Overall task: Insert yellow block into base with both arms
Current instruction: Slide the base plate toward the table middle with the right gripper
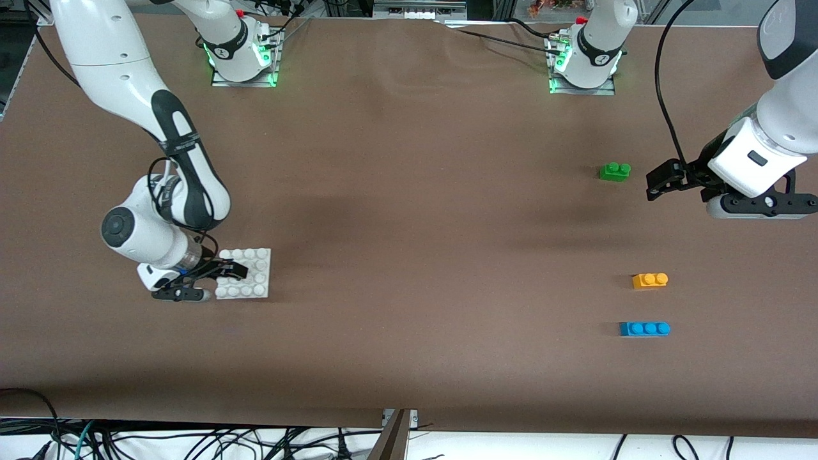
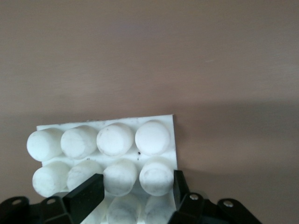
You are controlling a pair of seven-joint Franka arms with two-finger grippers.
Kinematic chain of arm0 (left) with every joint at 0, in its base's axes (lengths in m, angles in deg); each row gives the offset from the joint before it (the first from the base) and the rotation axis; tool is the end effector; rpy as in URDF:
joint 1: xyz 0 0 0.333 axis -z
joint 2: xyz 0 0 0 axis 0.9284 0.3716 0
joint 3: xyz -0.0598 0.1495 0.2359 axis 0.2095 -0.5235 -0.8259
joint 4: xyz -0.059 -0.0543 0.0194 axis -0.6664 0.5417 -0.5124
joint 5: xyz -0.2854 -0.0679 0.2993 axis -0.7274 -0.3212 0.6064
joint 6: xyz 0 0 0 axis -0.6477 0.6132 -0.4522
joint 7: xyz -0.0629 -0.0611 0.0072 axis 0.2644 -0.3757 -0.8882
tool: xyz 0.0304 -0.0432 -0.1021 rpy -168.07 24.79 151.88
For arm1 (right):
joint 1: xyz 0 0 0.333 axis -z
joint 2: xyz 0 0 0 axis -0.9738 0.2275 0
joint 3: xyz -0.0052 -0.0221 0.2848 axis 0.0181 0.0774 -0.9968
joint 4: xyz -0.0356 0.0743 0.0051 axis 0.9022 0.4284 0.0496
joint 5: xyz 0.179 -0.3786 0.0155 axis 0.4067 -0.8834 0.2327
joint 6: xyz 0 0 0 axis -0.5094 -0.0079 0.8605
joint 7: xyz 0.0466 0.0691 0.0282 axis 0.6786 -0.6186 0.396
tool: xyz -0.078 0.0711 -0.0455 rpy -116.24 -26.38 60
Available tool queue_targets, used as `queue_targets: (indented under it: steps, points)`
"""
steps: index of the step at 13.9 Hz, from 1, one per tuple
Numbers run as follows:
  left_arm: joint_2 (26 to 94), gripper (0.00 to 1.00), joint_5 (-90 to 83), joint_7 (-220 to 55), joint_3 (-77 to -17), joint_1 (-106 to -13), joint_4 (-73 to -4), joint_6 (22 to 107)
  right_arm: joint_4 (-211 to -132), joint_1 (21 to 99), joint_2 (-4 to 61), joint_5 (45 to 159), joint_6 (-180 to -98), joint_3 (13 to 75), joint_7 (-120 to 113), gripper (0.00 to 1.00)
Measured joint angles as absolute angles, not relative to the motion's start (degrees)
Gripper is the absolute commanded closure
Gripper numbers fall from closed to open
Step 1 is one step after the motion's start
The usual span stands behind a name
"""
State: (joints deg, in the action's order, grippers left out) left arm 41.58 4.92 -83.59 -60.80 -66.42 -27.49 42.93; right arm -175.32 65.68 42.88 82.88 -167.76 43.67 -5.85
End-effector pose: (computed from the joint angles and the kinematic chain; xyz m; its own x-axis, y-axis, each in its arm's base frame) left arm 0.6185 -0.0669 0.5316 0.9997 0.0227 -0.0092 0.0229 -0.9996 0.0184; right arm 0.6569 0.0711 0.1321 0.9958 -0.0745 0.0538 -0.0664 -0.9881 -0.1389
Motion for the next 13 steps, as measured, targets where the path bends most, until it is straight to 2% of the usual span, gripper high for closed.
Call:
queue_targets:
  steps: [5,13]
  points:
    - [41.6,0.0,4.9,-83.6,-60.8,-66.4,-27.5,42.9,-175.3,59.3,43.2,82.9,-170.0,43.3,-14.1,0.38]
    - [41.6,0.0,4.9,-83.6,-60.7,-66.4,-27.5,42.9,-174.6,44.6,44.2,82.9,-174.6,43.2,-31.3,0.38]
